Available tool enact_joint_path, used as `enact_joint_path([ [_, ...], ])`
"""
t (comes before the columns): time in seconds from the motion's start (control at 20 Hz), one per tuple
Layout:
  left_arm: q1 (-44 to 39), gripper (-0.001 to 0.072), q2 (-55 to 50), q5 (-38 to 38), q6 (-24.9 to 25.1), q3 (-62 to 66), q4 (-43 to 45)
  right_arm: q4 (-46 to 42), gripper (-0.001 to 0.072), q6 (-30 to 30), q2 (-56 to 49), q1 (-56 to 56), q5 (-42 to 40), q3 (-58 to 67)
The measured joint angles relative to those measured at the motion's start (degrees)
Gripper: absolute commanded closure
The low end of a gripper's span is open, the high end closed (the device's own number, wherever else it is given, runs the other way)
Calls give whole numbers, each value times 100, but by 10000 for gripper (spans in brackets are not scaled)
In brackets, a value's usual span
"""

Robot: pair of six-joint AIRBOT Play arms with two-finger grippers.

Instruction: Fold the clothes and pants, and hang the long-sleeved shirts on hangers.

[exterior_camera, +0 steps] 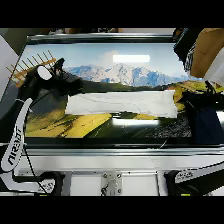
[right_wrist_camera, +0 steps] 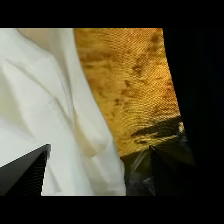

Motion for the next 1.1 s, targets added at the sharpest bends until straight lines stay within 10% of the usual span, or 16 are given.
enact_joint_path([
  [0.65,-671,700,146,378,-46,-369,-33,918,14,-374,-680,645,557,15],
  [0.95,-684,700,146,417,-44,-369,-39,798,699,-391,-719,935,367,2],
  [1.1,-686,701,149,431,-44,-369,-46,798,700,-391,-693,984,291,20],
])
